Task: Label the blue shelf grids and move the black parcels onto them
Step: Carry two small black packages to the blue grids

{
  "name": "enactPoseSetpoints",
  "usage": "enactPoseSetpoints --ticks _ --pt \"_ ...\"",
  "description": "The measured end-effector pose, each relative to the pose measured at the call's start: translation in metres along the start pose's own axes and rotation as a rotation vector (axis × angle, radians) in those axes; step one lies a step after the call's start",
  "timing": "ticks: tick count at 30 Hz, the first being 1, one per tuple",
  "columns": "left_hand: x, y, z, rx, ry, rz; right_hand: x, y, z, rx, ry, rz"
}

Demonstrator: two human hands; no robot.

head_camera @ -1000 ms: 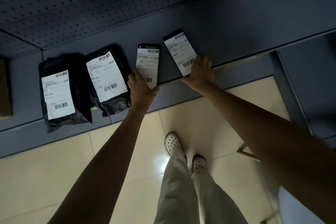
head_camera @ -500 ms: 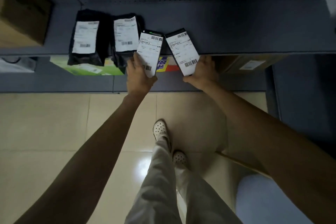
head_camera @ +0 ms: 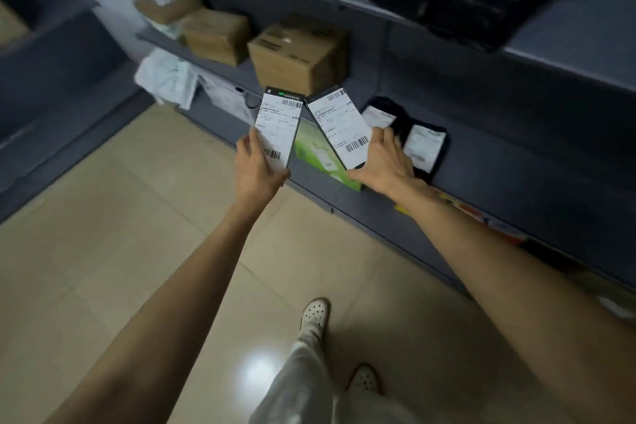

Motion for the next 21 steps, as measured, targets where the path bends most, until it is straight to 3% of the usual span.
enactPoseSetpoints --ticks 9,15,21 --pt "0.119 -0.217 -0.050 -0.317 -0.117 0.003 0.262 -0.025 -0.077 -0.033 -0.335 0.017" --pt "0.172 -0.344 -0.135 -0.411 -0.097 -0.092 0.411 -0.062 -0.150 -0.140 -0.430 0.088" --pt "0.202 -0.424 -0.217 -0.446 -0.055 -0.073 0.508 -0.089 -0.220 -0.205 -0.457 0.114"
Point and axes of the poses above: each hand's wrist, its own z-axis away from the middle knuckle, its own y-axis out of the palm, x = y × z, the point moved 9 cm from there along -z, towards the middle knuckle, and after that the axes turned 5 degrees about x, right-handed, at the moved point
